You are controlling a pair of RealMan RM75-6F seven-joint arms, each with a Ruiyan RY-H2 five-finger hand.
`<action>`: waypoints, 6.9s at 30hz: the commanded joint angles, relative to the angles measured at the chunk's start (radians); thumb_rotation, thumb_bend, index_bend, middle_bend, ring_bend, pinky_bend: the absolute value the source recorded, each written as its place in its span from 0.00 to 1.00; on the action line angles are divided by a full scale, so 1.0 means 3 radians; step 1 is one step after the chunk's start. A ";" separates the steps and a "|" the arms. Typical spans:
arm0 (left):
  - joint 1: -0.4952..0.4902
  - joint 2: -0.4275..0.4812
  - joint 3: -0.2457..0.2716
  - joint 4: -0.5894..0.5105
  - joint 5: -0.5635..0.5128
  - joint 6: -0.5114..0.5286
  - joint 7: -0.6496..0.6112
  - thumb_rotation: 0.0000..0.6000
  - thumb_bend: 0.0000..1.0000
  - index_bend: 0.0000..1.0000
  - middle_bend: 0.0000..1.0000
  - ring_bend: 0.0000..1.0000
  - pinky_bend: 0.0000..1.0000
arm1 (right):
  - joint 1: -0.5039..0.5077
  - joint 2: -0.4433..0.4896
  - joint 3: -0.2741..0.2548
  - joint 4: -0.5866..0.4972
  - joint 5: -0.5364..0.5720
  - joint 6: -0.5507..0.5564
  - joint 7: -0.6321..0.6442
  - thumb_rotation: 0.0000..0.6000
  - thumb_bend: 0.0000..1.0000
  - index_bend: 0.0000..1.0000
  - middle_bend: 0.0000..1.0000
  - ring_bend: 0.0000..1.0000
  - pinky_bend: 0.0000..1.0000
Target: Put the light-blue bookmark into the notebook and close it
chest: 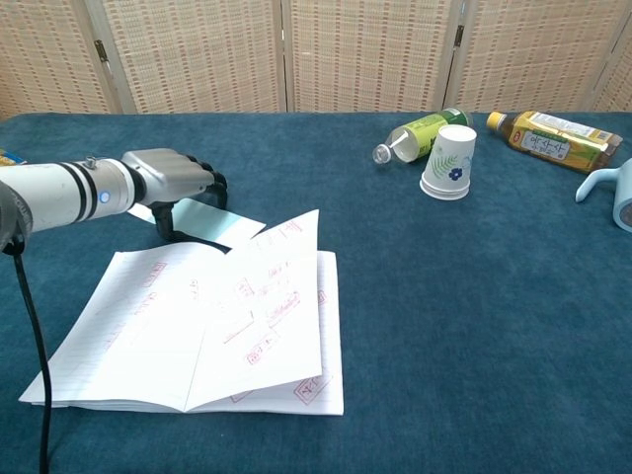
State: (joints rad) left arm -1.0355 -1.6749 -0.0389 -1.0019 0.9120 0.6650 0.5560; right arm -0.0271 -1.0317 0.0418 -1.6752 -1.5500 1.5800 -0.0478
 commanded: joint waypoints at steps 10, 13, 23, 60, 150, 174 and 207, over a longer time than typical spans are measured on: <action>0.0062 0.0001 -0.0068 0.0024 0.0172 0.0029 -0.0163 1.00 0.34 0.32 0.10 0.04 0.09 | -0.0003 -0.0002 -0.0001 0.0005 -0.0011 0.0012 0.0005 1.00 0.23 0.14 0.18 0.14 0.20; 0.0073 0.0020 -0.0087 0.0012 0.0215 0.0038 -0.0198 1.00 0.34 0.32 0.10 0.04 0.09 | -0.0005 -0.0003 -0.0002 0.0005 -0.0013 0.0018 0.0008 1.00 0.22 0.14 0.18 0.14 0.20; 0.0153 0.0377 -0.0189 -0.0324 0.0485 0.0212 -0.0463 1.00 0.34 0.32 0.10 0.04 0.09 | 0.0000 0.0006 0.0002 0.0003 -0.0037 0.0030 0.0012 1.00 0.22 0.14 0.18 0.14 0.20; 0.0426 0.0649 0.0502 -0.1597 0.2702 0.0706 -0.0237 1.00 0.34 0.33 0.10 0.04 0.09 | -0.0052 -0.0027 -0.0039 0.0014 -0.0125 0.0137 0.0036 1.00 0.21 0.14 0.18 0.14 0.20; 0.0332 0.0621 0.0270 -0.2367 0.1556 0.0008 0.0721 1.00 0.39 0.19 0.00 0.00 0.09 | -0.0194 -0.0073 -0.0061 0.0172 -0.0155 0.0272 0.0223 1.00 0.21 0.14 0.18 0.14 0.20; 0.0144 0.0711 0.0394 -0.2714 0.0877 0.0163 0.1172 1.00 0.53 0.18 0.00 0.00 0.09 | -0.0222 -0.0100 -0.0064 0.0288 -0.0156 0.0301 0.0360 1.00 0.21 0.14 0.18 0.14 0.20; -0.0114 0.0626 0.0623 -0.2818 0.0309 0.0605 0.1605 1.00 0.54 0.24 0.00 0.00 0.09 | -0.0244 -0.0117 -0.0063 0.0356 -0.0156 0.0320 0.0443 1.00 0.21 0.14 0.18 0.14 0.20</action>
State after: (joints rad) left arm -1.0702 -1.4902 0.1448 -1.8441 1.0017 0.8433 1.0358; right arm -0.1002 -1.0671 0.0229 -1.5683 -1.5965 1.6759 0.0854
